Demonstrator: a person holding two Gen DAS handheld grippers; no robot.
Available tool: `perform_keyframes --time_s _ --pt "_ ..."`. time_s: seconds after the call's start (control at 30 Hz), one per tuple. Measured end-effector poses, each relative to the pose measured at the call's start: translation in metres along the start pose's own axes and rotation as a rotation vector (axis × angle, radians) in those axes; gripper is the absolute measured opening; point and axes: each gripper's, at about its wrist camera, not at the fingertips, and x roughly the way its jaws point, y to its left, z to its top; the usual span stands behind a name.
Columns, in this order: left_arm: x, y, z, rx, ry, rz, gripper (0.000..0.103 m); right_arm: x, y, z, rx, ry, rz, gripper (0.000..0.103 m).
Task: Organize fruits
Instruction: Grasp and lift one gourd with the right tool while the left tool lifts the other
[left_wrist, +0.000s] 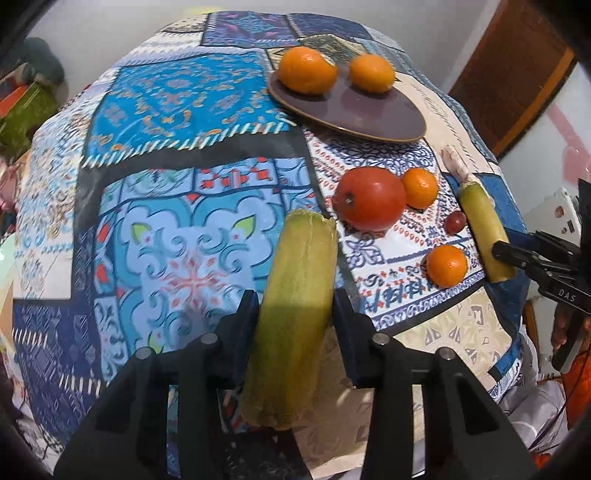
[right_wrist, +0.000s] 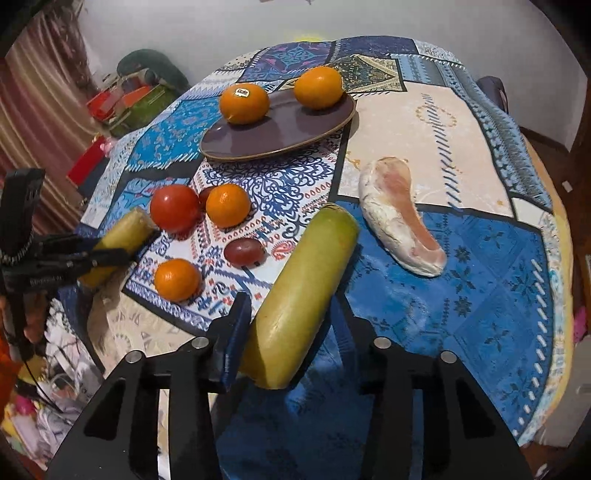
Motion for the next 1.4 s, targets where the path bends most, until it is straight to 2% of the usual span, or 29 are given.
perform_keyframes --time_s 0.13,0.23,0.43,0.6,0.83,1.07,1.4 --pt "0.001 -0.003 -0.003 0.037 0.009 0.003 0.039 -0.003 -0.007 0.0 -0.005 0.021 -0.02 0.035" --pt "0.005 -0.006 0.001 0.047 0.008 0.004 0.039 -0.002 -0.009 0.006 0.01 0.027 -0.039 0.038" --pt "0.015 -0.009 0.01 0.049 0.008 -0.006 0.039 0.019 -0.015 0.018 0.074 0.04 -0.022 0.038" --pt "0.015 -0.007 0.013 0.045 0.0 -0.016 0.038 0.03 -0.019 0.023 0.102 0.031 -0.01 0.034" --pt "-0.008 -0.007 0.028 0.038 -0.079 -0.006 0.037 0.011 -0.004 0.028 0.021 -0.029 -0.032 0.032" --pt "-0.037 -0.019 0.047 0.07 -0.183 0.011 0.037 -0.019 0.007 0.048 -0.03 -0.128 -0.038 0.032" --pt "-0.055 -0.035 0.08 0.093 -0.269 0.001 0.037 -0.033 0.014 0.079 -0.064 -0.21 -0.053 0.032"
